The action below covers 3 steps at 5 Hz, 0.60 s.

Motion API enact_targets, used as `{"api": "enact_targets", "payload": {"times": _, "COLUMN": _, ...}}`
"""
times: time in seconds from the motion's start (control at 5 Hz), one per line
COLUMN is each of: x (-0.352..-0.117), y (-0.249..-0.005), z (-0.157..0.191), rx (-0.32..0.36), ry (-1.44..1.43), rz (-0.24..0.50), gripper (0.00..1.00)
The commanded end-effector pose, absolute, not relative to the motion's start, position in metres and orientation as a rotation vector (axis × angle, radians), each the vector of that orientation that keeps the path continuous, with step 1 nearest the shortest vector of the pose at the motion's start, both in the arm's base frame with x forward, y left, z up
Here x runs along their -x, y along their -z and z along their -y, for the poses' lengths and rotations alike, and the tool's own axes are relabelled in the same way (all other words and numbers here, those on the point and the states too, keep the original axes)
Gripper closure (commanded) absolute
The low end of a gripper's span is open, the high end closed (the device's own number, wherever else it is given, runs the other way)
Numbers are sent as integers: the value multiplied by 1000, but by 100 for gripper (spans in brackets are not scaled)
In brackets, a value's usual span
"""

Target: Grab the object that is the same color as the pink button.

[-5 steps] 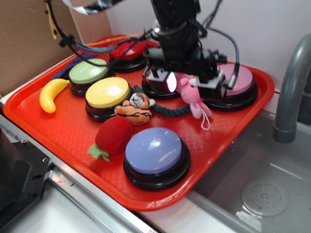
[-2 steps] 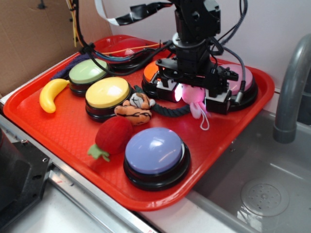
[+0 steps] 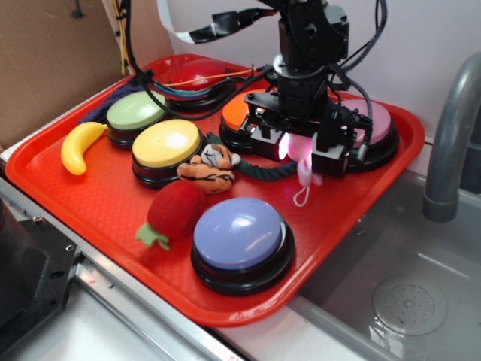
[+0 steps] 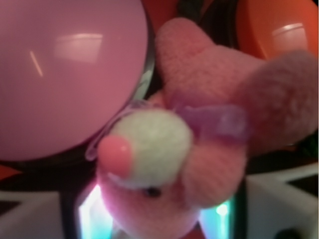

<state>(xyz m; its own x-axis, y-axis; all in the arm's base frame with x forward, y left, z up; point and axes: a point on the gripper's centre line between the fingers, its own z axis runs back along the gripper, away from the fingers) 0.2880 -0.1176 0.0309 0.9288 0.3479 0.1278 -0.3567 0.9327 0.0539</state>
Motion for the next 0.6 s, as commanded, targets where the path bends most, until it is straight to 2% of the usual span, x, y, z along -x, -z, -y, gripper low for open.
{"api": "enact_targets", "payload": {"times": 0.0, "x": -298, "y": -69, "z": 118, "rx": -52, "ry": -263, "rz": 185, "gripper": 100}}
{"api": "enact_targets", "payload": {"times": 0.4, "x": -282, "y": -129, "z": 109, "rx": -54, "ry": -21, "rz": 199, "gripper": 100}}
